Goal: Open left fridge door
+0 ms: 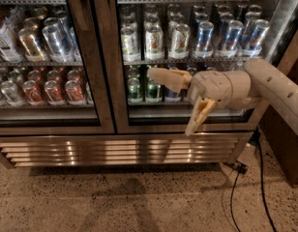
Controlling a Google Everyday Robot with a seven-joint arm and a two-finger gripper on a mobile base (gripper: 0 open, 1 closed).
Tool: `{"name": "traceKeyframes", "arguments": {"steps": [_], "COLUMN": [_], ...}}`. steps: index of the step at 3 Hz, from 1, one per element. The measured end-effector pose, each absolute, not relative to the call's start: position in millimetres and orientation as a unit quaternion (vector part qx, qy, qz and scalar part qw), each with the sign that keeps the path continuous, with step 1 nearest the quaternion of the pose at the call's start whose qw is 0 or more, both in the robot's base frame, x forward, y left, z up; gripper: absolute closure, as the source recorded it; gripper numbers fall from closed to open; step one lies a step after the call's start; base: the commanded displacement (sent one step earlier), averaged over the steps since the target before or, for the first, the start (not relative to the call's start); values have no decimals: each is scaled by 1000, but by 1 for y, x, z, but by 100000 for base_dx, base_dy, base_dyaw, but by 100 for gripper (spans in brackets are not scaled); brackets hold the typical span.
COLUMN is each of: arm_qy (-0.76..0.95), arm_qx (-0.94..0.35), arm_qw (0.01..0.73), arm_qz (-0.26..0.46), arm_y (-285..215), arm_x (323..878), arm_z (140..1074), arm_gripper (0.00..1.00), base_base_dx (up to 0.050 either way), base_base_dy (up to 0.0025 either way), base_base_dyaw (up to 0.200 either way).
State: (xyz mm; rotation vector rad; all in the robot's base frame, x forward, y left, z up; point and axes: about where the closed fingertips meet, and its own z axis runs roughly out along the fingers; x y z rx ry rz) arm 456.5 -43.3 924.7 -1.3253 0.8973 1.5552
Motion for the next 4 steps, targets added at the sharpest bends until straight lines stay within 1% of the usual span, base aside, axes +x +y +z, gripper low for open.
{"name": "traceKeyframes", "arguments": {"steps": [1, 2, 4], "arm_qy": [395, 427, 441], "arm_qx": [-538, -555, -555], "arm_qw": [477, 492, 488], "arm_qz": [571, 517, 510], "arm_y": [-42, -39, -37], "arm_x": [447, 441, 447], "arm_z": [910, 905, 907], "arm_gripper": [0, 0, 0], "base_base_dx": [0, 0, 0], "base_base_dy": [0, 0, 0], "base_base_dyaw": [0, 0, 0]}}
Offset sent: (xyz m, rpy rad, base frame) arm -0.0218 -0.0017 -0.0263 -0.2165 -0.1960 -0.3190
